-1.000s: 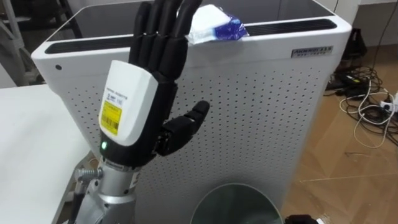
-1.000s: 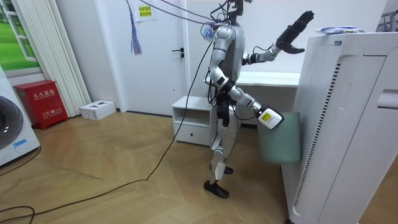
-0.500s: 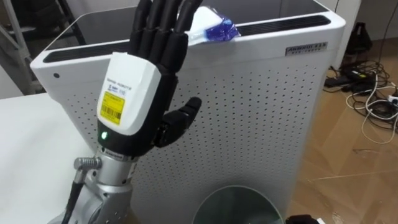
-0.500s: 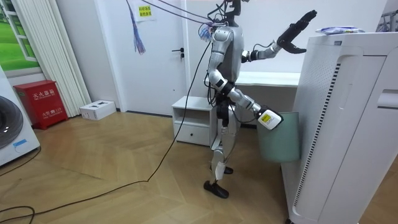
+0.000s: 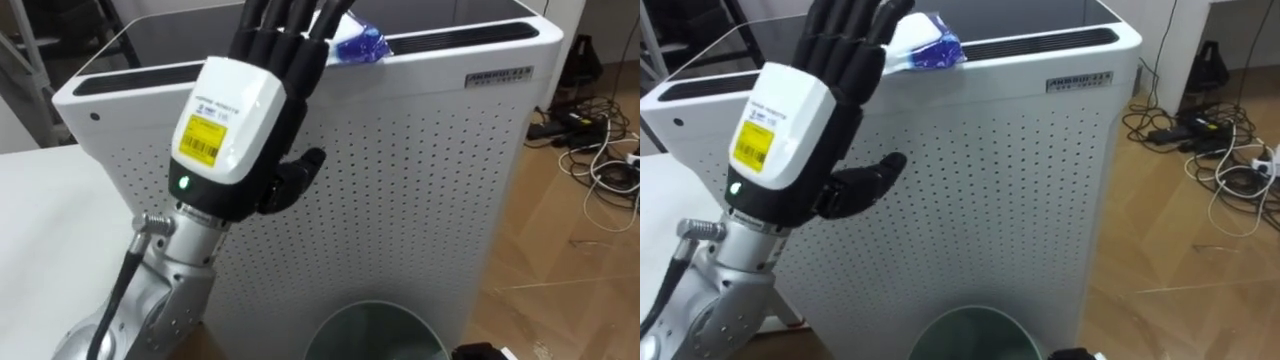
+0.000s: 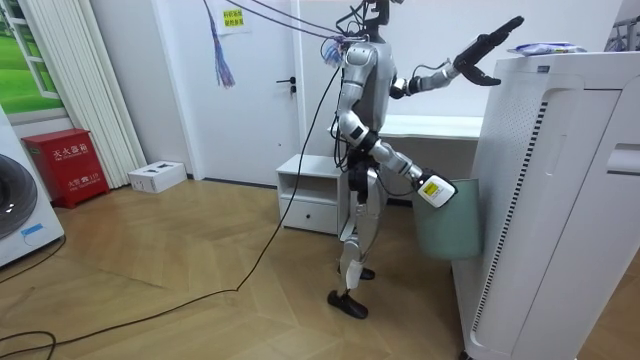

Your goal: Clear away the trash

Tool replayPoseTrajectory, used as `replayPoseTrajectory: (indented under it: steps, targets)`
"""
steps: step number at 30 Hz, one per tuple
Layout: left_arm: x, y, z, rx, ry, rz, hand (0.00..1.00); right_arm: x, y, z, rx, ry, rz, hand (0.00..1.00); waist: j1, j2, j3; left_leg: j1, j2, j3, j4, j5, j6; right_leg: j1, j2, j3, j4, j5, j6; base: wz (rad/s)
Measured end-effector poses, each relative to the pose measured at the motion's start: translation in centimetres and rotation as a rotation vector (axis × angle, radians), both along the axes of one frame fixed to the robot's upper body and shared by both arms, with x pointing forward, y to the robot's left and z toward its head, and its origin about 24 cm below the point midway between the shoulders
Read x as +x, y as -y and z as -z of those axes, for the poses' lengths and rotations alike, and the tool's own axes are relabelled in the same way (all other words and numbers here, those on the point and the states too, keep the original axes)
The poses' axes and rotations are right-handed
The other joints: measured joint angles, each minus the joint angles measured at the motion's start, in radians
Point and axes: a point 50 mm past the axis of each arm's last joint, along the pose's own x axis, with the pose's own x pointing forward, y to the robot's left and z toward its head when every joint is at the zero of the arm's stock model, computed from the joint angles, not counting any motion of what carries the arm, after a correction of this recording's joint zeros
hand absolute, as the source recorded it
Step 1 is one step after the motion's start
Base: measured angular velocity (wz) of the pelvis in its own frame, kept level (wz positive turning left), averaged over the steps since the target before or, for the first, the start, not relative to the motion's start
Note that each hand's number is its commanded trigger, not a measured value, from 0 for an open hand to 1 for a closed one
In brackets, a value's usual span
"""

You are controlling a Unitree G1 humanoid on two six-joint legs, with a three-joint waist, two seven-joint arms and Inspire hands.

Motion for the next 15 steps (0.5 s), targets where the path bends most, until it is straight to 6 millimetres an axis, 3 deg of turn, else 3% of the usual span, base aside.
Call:
replayPoseTrajectory:
  steps: [10, 15]
  targets:
    - [0.5, -0.24, 0.6, 0.12, -0.143, -0.009, 0.0, 0.06, 0.13, -0.07, -0.003, 0.0, -0.007, 1.0, -0.014, 0.005, -0.0021, 0.003, 0.001, 0.015, -0.002, 0.0, 0.0, 0.004, 0.001, 0.009, 0.001, 0.0, 0.0, -0.02]
    - [0.98, -0.73, 0.09, 0.145, -0.194, -0.018, 0.0, 0.05, 0.14, -0.06, -0.028, 0.0, -0.024, 1.0, -0.012, 0.024, -0.0004, 0.006, 0.001, 0.018, -0.003, 0.0, 0.0, 0.003, 0.002, 0.019, 0.004, 0.001, 0.001, -0.04]
